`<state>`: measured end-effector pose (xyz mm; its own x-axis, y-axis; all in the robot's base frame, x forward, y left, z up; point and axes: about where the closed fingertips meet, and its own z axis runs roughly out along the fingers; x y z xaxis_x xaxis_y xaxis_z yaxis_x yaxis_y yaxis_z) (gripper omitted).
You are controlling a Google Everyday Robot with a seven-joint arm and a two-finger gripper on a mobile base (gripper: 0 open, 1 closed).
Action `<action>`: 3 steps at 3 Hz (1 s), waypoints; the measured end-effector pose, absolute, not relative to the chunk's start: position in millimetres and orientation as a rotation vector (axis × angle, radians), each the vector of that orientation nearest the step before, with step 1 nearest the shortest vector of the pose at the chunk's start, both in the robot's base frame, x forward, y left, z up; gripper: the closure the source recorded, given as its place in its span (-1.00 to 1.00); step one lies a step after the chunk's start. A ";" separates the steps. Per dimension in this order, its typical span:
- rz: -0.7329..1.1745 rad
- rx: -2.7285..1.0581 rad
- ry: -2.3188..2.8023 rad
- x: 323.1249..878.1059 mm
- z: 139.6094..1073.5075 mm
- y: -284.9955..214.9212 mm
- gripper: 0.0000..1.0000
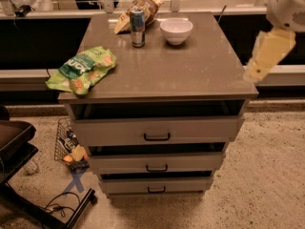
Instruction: Move white bowl near green rice chip bag
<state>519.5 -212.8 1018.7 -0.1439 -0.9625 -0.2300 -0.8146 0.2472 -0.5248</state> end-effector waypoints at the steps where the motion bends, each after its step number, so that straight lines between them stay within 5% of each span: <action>1: -0.508 -1.588 1.909 581.6 1044.1 -211.4 -1.00; 3: -0.531 -1.576 1.879 591.8 1052.4 -201.6 -1.00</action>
Offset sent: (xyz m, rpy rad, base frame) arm 0.0524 0.0001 0.0204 -0.0395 -0.1049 0.0075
